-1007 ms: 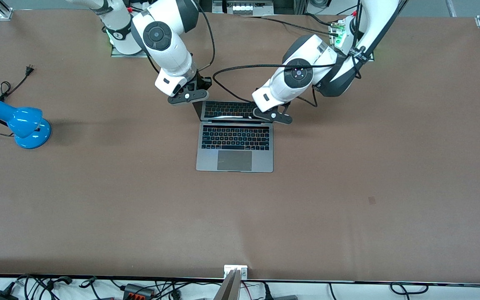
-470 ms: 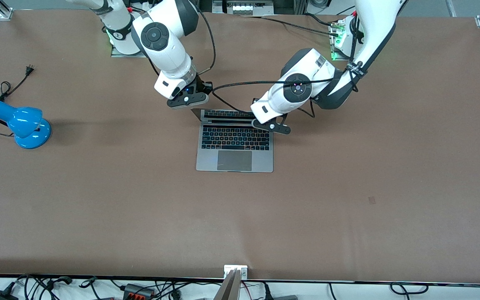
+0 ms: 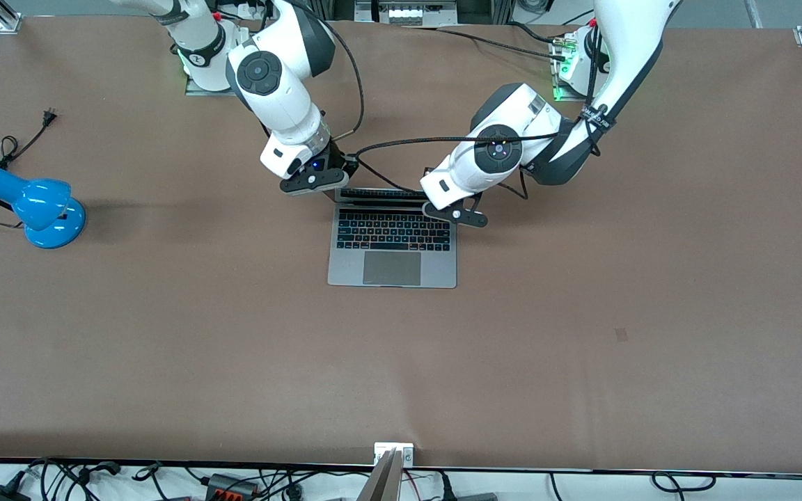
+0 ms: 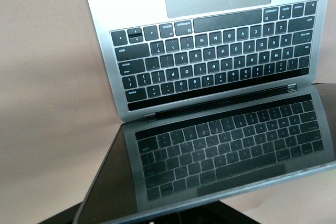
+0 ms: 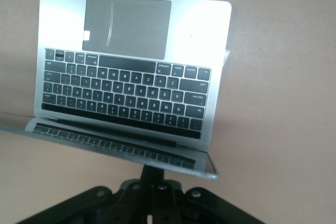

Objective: Close laptop with both arms from behind
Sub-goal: 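Lower both grippers onto the back of the laptop screen, then push the screen down with both grippers toward the keyboard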

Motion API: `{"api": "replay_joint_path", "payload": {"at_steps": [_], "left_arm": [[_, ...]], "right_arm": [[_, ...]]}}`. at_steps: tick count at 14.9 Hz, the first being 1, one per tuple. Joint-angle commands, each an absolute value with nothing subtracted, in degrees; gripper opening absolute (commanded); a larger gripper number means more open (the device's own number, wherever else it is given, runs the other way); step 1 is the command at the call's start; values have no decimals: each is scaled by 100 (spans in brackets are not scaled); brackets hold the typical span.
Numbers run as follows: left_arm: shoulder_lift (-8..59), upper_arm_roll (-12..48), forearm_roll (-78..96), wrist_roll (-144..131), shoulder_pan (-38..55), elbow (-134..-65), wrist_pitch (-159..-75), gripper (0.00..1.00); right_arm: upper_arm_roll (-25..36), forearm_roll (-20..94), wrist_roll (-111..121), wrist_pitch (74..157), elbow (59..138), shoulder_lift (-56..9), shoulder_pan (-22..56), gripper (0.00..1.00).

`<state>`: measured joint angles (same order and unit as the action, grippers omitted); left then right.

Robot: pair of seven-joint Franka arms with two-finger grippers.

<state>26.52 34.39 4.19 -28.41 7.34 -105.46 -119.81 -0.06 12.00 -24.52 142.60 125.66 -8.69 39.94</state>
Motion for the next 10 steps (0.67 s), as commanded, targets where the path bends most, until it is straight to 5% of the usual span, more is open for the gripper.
{"api": "replay_joint_path", "payload": {"at_steps": [1,10], "left_arm": [[2716,3419,246,-2936,765,-10415,-11979,0],[2917,3410,158,-2944,773,-10240,-11979,0]], "right_arm": [[9,1213,-2461,14326,12472,-896,3912,0],[9,1204,-2417,14959,12226,-1370,3814,0]]}}
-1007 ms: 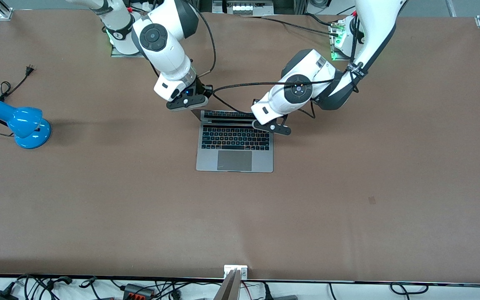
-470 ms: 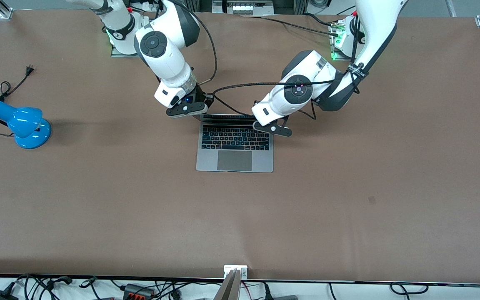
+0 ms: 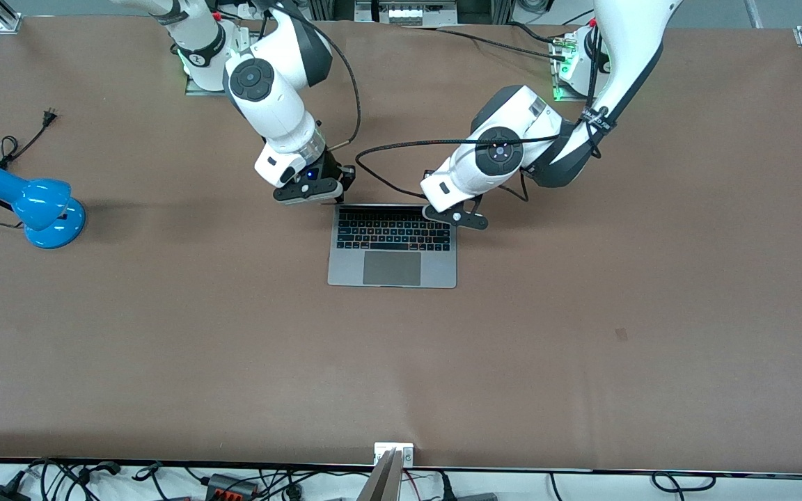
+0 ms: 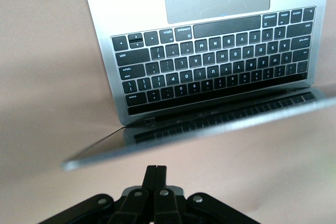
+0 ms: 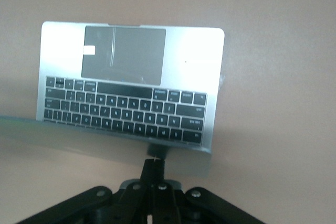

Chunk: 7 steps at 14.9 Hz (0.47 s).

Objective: Close laptop with both arms from behind
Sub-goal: 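Push the screen down with both grippers toward the keyboard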

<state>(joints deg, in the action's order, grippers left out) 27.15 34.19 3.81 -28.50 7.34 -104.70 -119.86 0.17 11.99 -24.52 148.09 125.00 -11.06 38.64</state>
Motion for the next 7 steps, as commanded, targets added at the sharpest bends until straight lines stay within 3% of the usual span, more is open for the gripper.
{"api": "replay_joint_path", "payload": {"at_steps": [1,7], "left_arm": [[2979,3410,141,-2944,773,-10152,-11979,0],[3559,3401,-403,-3163,800,-9590,-12120,0]], "right_arm": [[9,1195,-2417,14959,12156,-1449,3806,0],[53,1082,-2399,15363,11998,-1819,3806,0]]}}
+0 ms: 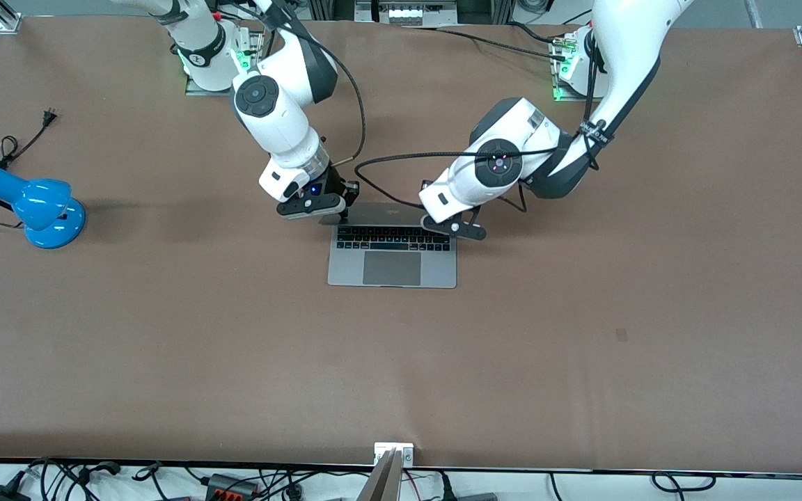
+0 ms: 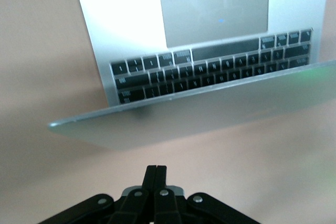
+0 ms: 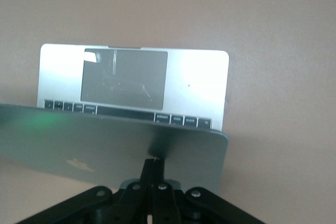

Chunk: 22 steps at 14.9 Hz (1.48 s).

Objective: Close laptop with both arms from behind
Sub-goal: 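Push the screen down with both grippers toward the keyboard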

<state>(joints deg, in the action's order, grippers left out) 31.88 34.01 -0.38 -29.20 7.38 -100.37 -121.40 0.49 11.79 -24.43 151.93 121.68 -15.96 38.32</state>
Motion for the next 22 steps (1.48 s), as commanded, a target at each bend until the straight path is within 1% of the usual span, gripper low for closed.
{"api": "replay_joint_path", "payload": {"at_steps": [1,5,9,11,15,18,22], "left_arm": [[3629,3410,-500,-3208,800,-9519,-12120,0],[3753,3401,-571,-3208,809,-9483,-12120,0],[3964,3401,-808,-3226,809,-9255,-12199,0],[4034,3401,-817,-3226,809,-9246,-12225,0],[4210,3384,-826,-3208,809,-9237,-12611,0],[4315,3331,-1151,-3217,809,-9237,-12639,0],[4473,3331,-1344,-3226,809,-9237,-12769,0]], "right_arm": [[61,1055,-2399,15363,11936,-1872,3806,0],[140,906,-2417,15407,11725,-2126,3814,0],[149,791,-2408,15662,11602,-2381,3806,0],[210,791,-2391,15758,11523,-2513,3814,0],[220,773,-2382,16153,11417,-2873,3823,0],[229,773,-2382,16444,11400,-3058,3823,0],[229,765,-2382,16515,11312,-3225,3858,0]]}}
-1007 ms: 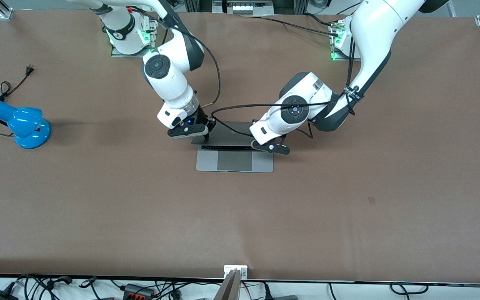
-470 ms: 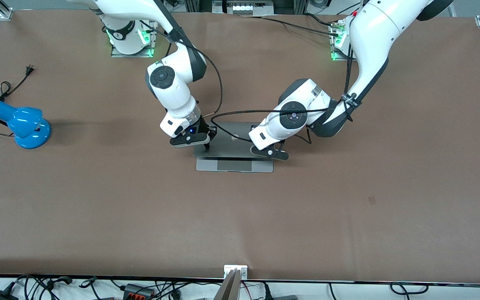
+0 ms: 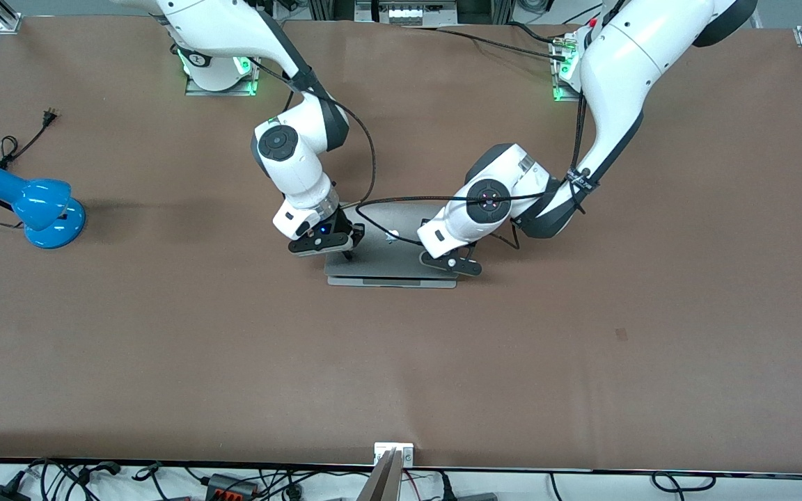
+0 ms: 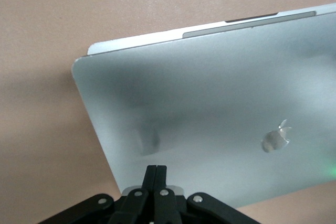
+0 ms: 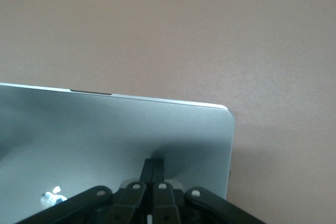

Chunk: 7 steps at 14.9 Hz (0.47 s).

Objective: Close laptop with both arms from behind
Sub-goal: 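Push the screen down with both grippers toward the keyboard, then press both grippers on the closed lid to seat it shut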

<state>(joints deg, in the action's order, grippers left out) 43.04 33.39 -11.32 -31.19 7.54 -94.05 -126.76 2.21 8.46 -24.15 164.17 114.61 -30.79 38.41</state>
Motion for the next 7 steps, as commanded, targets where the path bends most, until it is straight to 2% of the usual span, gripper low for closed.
{"api": "replay_joint_path", "payload": {"at_steps": [1,7], "left_arm": [[4508,3322,-1353,-3226,809,-9237,-12910,0],[4658,3068,-1512,-3234,1019,-9115,-13034,0]], "right_arm": [[246,739,-2382,16549,11277,-3286,3867,0],[316,729,-2382,16620,11189,-3463,3902,0]]}}
